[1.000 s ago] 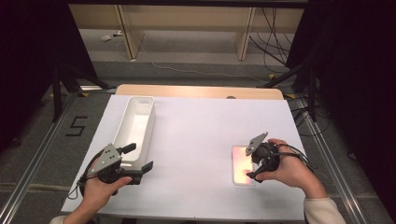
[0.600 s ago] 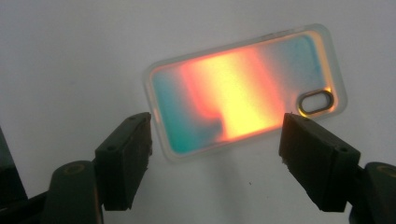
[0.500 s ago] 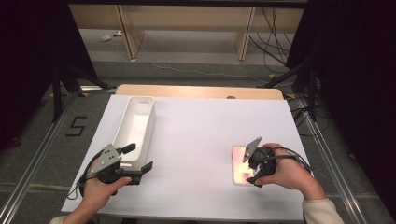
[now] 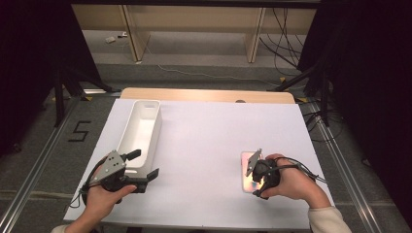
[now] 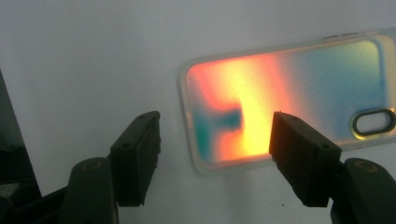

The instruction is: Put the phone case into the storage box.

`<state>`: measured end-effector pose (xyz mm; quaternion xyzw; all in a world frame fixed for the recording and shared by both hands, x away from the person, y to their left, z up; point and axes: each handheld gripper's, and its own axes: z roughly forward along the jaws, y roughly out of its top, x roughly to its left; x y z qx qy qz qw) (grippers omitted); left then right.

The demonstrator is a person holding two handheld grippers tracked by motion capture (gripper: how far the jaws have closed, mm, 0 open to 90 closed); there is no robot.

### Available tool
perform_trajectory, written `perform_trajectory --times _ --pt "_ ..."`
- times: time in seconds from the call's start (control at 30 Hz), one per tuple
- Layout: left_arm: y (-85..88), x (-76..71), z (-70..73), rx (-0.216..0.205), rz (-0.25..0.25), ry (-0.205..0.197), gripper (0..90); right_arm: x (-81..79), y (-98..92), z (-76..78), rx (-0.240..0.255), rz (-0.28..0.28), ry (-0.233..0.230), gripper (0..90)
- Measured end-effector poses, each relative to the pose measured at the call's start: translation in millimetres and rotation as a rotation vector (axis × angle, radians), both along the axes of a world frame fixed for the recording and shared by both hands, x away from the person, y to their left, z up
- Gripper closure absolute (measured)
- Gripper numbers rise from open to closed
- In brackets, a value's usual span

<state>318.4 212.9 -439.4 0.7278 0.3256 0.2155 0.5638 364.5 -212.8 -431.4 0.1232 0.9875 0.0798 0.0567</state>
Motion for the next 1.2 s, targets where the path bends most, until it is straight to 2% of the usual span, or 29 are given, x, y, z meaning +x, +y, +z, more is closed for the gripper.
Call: perform_trajectory --times 0.33,0.43,0.47,0.57,0.6,0.87,0.97,1.03,1.2 --pt "0.4 -0.8 0.3 -0.001 -0.002 0.0 8.8 -0.2 6.3 -11.1 -0.036 0.023 0.032 49.7" --pt "-0.2 -0.7 0.1 -0.004 -0.004 0.003 8.8 2.1 6.2 -14.5 -0.043 0.054 0.029 54.8" --pt "-0.2 -0.3 -0.2 -0.006 -0.006 -0.001 8.8 0.4 7.3 -15.0 -0.047 0.031 0.036 56.3" --pt "-0.4 -0.2 -0.2 -0.005 -0.007 -0.002 8.8 0.2 8.6 -16.8 -0.058 0.044 0.04 60.0" --pt "-0.3 -0.1 -0.2 -0.003 -0.006 -0.002 8.8 -0.2 9.4 -16.6 -0.058 0.038 0.054 61.8" --pt "0.0 -0.1 -0.3 -0.004 -0.009 -0.002 8.8 -0.5 12.1 -19.3 -0.075 0.074 0.037 71.5" --pt "-0.1 -0.1 -0.2 -0.005 -0.008 -0.001 8.8 -1.8 12.8 -19.2 -0.077 0.063 0.044 74.7" --pt "-0.1 -0.1 -0.2 -0.003 -0.009 -0.002 8.8 -1.1 13.3 -19.3 -0.079 0.083 0.038 76.2" --pt "-0.2 -0.2 -0.2 -0.006 -0.007 -0.002 8.8 -3.2 14.4 -19.2 -0.093 0.075 0.045 80.7"
